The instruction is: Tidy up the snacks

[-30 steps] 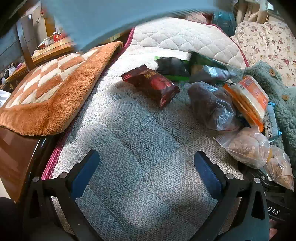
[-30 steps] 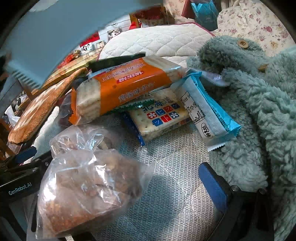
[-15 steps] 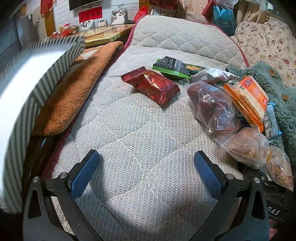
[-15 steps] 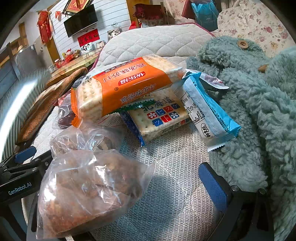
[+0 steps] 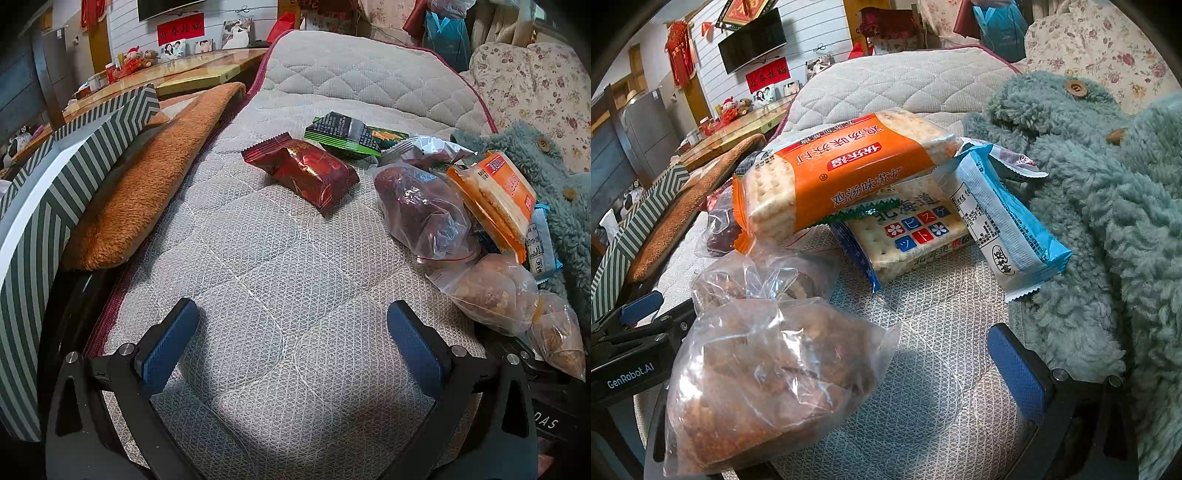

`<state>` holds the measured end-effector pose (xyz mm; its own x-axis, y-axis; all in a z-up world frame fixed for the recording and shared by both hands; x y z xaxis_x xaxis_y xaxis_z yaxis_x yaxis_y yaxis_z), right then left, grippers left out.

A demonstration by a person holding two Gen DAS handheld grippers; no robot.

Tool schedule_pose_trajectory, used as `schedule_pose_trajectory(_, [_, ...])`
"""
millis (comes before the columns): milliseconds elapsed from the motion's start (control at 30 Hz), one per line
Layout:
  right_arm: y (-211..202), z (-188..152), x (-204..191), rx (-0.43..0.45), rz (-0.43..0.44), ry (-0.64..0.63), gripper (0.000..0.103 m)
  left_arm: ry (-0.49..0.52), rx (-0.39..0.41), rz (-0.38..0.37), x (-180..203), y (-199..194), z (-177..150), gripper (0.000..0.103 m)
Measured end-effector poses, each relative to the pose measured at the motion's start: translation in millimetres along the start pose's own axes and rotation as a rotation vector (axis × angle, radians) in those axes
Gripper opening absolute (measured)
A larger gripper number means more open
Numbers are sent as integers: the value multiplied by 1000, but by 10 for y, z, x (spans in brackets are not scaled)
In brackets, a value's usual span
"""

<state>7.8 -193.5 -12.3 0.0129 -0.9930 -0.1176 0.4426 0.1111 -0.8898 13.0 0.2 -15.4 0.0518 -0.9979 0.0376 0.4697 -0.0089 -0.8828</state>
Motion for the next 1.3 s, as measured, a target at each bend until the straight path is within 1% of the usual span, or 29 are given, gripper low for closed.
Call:
schedule_pose_trajectory(867, [-3,3,-5,-4,-2,-1,103,0,-1,-1,-1,0,0,102])
schedule_pose_trajectory(1033, [-3,10,-15,-9,-1,0,103,5,-16,-10,-26,4,11,102])
schedule_pose_trajectory(1200, [23,71,33,-38,-2,11,103,35,-55,-31,-47,-34,27,102])
schedule_pose_trajectory(1300, [-5,110,27,-104,4,25,103,33,-53,-31,-48,-84,-22,102])
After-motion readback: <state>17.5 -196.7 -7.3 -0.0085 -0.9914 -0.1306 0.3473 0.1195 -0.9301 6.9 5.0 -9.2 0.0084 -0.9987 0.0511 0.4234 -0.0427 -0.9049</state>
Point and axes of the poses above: each gripper's, at about its wrist camera, not at the fingertips, and y roughly the way its jaws point, x to its right, z to its top, the point moved 2 cm from there along y, roughly the way its jaws point, and after that the axes turned 10 degrees about -x, right-handed, at the moved point
